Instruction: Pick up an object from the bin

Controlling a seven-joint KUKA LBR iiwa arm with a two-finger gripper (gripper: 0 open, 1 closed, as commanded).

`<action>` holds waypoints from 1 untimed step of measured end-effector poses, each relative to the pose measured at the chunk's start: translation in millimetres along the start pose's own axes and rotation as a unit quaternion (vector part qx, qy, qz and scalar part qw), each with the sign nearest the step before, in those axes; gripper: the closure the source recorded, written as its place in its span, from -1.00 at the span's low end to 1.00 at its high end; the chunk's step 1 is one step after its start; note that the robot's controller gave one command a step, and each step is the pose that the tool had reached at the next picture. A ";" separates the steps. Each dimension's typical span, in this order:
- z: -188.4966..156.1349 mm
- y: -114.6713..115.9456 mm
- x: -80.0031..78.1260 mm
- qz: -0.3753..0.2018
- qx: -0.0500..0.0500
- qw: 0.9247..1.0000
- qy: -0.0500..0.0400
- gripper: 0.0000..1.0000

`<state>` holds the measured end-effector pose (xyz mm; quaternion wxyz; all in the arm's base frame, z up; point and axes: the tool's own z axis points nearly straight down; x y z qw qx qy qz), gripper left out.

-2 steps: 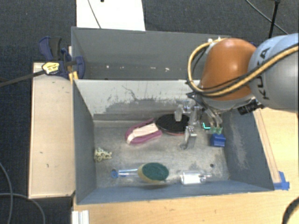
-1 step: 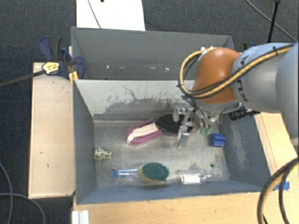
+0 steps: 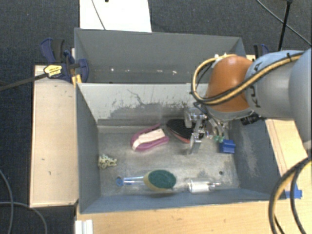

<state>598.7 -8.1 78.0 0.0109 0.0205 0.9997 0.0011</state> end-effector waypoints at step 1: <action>1.6 -20.3 9.0 0.083 0.001 0.997 0.001 -1.00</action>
Offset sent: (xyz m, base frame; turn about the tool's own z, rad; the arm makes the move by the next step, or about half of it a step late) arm -0.0157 -0.0199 -0.0080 0.1666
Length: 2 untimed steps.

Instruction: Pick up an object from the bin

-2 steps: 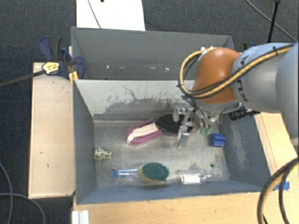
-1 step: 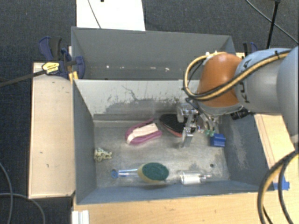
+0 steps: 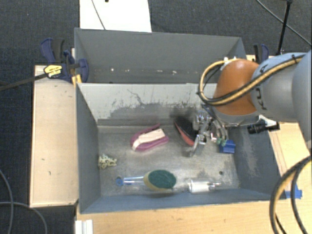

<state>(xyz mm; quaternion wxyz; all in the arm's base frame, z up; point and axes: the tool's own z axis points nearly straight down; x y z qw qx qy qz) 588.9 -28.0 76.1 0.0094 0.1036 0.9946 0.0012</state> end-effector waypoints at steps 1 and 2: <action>1.9 -0.3 2.1 0.000 0.001 1.000 0.003 1.00; -137.5 -18.2 4.4 -0.008 0.002 1.000 0.004 1.00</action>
Offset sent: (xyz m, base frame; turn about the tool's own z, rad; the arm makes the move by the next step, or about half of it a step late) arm 0.0000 0.0000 0.0000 0.0000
